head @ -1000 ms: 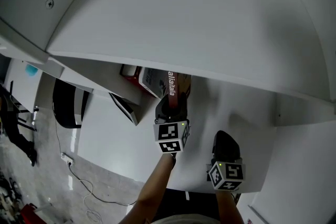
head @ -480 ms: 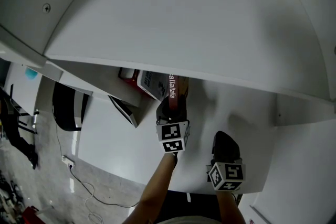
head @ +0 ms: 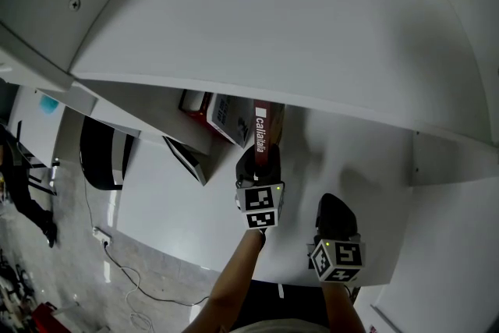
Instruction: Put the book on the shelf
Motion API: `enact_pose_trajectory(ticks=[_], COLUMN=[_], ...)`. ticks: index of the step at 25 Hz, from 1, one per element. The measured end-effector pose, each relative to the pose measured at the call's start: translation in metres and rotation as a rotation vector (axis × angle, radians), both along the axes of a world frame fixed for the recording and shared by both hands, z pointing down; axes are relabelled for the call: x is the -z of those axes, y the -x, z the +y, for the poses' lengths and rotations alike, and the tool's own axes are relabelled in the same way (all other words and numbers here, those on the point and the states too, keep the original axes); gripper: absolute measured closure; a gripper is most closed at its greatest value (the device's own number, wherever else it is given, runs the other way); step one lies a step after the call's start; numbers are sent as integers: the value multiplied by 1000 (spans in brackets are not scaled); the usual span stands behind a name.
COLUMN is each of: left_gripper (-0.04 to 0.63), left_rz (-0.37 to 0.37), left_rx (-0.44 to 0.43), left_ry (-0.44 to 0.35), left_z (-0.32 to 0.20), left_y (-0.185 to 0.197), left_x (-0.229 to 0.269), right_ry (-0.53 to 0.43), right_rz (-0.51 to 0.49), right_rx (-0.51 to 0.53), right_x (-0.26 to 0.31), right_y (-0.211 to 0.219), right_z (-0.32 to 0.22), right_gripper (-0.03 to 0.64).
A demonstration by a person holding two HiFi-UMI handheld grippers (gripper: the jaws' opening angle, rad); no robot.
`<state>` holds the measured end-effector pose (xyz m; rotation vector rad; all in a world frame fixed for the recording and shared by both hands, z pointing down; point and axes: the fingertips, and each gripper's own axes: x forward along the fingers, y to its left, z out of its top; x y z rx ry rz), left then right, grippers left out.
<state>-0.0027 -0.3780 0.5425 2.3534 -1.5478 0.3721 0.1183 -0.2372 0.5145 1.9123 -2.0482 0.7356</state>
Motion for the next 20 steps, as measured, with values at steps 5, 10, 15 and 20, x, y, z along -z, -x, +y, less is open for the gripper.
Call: enact_pose_trajectory(ticks=[5,10,15,20], left_gripper=[448,448,448,448], left_rz=[-14,-23,-27,-42], left_rx=[-4,-7,-2,-13], left_ry=[10,24,51,75], left_z=[5,12,21,26], left_y=[1,1,4,5], left_x=[-4,-10,-19,-33], right_ry=[4,6,7,10], right_rz=[-1,-3,-7,-1], right_rx=[3,3,6,9], right_x=[-1,-2,-3,-4], right_y=[1,1,3,3], right_z=[1,0,-1,-1], right_gripper=[600,600,600,600])
